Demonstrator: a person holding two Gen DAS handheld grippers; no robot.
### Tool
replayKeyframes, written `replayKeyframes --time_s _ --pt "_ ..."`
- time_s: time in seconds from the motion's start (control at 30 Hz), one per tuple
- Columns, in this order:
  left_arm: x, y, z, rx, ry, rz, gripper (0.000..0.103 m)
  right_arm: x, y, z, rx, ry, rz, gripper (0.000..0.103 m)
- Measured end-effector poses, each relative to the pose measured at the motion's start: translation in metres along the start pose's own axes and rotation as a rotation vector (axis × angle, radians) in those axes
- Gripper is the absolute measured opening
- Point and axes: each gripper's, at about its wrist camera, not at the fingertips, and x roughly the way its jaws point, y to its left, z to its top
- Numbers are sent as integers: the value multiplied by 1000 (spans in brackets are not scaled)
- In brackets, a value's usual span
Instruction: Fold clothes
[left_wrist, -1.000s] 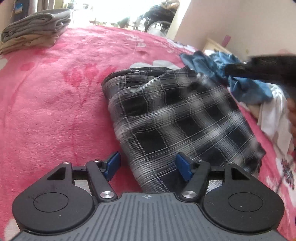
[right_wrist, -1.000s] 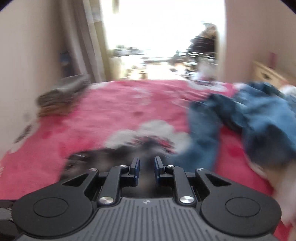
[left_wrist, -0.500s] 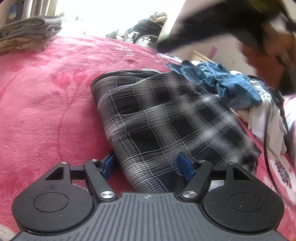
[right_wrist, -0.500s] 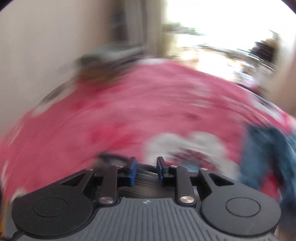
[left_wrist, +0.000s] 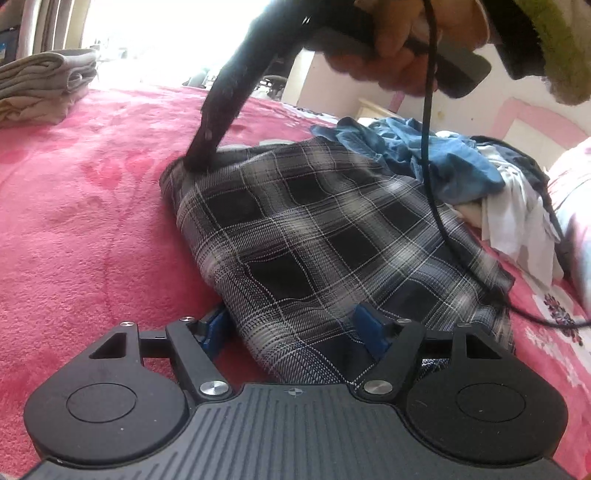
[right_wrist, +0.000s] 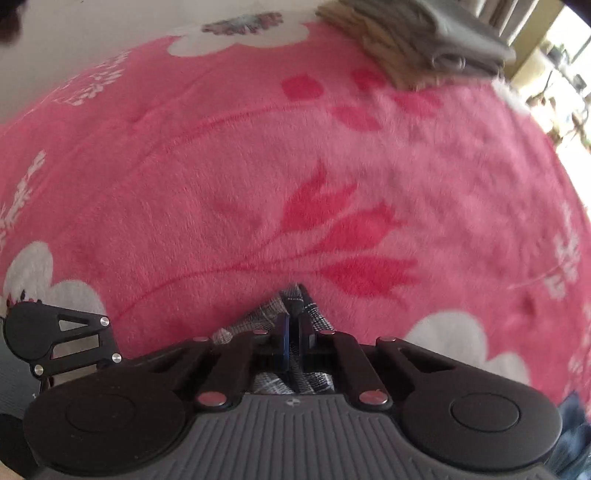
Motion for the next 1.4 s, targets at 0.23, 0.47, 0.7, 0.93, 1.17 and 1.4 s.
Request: replayKeyframes --time_s 0.23,0.47,0.7,0.93,1.17,1.4 --pt "1 -2 0 7 -1 2 71 -6 -20 -6 177 -110 -75 4" --pt "2 -5 1 20 -3 7 71 -1 -17 2 190 -126 -143 4" --pt "3 -6 0 36 -12 0 71 -23 -40 24 332 -123 -12 33" --pt "3 -8 -3 52 -18 4 71 43 -22 51 221 214 -21 35" --pt "4 -9 -2 56 -16 2 71 13 -32 47 322 97 -71 5" --pt "4 -9 -4 60 -15 2 71 22 -44 42 404 -20 -76 3"
